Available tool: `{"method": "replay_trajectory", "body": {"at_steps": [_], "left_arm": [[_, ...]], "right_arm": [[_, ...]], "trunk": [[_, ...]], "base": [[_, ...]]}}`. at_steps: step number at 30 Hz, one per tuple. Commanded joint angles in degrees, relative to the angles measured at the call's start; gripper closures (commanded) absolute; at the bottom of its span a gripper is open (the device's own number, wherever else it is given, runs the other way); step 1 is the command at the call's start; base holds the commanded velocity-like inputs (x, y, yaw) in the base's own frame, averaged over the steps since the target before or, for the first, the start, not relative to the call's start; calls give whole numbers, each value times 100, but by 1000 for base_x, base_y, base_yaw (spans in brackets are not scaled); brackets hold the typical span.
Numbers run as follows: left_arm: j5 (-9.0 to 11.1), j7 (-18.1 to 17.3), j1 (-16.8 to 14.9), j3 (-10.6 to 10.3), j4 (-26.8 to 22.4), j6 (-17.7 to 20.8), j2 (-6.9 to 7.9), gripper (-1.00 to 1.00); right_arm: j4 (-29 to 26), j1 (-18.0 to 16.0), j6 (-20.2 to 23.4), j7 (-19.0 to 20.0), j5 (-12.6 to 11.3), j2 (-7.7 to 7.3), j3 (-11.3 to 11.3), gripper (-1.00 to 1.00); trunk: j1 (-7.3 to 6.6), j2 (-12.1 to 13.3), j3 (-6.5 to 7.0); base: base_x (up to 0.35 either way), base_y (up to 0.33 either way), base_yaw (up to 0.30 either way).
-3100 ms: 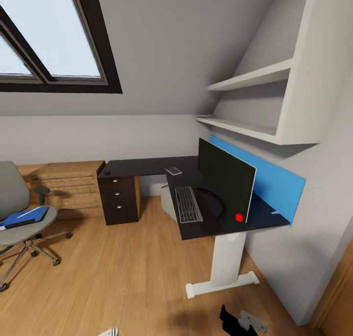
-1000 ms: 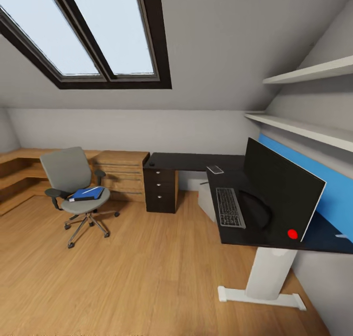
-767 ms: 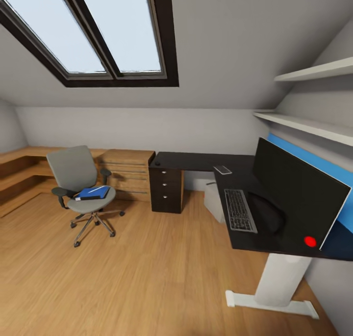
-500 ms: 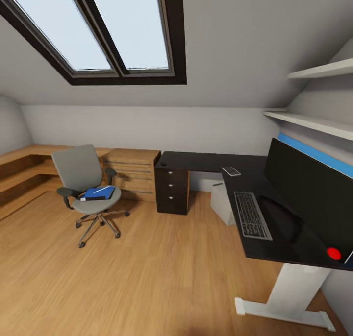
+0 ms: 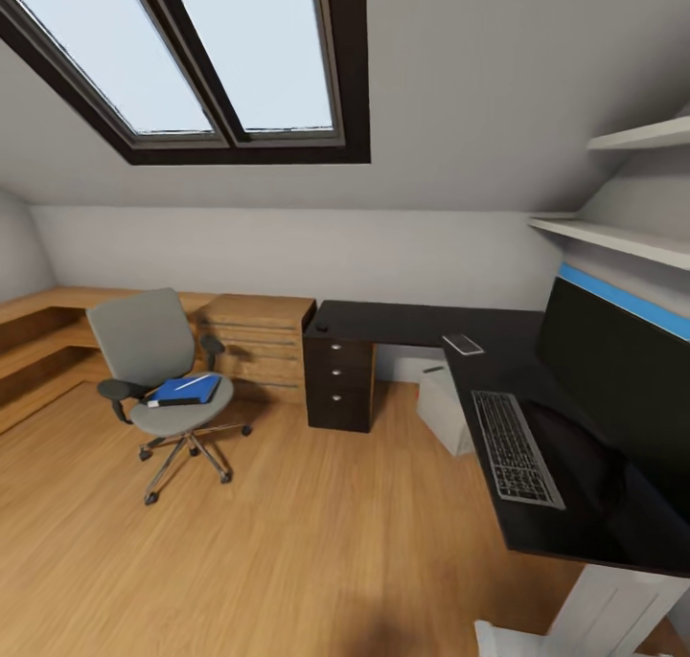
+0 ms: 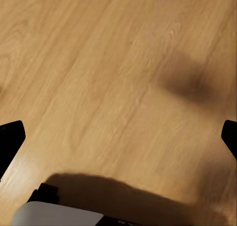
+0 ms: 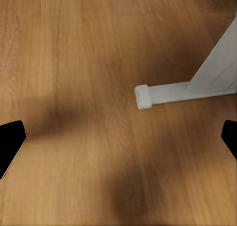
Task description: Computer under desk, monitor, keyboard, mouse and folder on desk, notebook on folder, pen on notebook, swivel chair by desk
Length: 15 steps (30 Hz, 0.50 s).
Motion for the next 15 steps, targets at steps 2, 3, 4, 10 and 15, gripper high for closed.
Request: {"method": "replay_trajectory", "body": {"at_steps": [2, 3, 4, 10, 15], "left_arm": [[59, -2, -4, -48, -1, -19, 0, -100], [59, -2, -4, -48, 0, -19, -4, -100], [59, -2, -4, -48, 0, -19, -5, -100], [59, -10, -4, -83, 0, -10, -13, -100], [60, -7, -4, -82, 0, -7, -7, -100]], "right_arm": [[12, -5, -21, -29, -15, 2, 50, -100], [12, 0, -23, -23, -15, 22, 54, -100], [12, 0, -25, -22, -15, 24, 54, -100], [6, 0, -21, -70, -43, 42, 33, -100], [5, 0, -17, -71, -41, 50, 37, -100]], "trunk": [[4, -6, -9], [4, -6, -9], [4, -6, -9], [4, -6, -9], [4, -6, -9]], "base": [[316, 155, 0], [299, 218, 0], [299, 219, 0], [297, 217, 0], [297, 224, 0]]}}
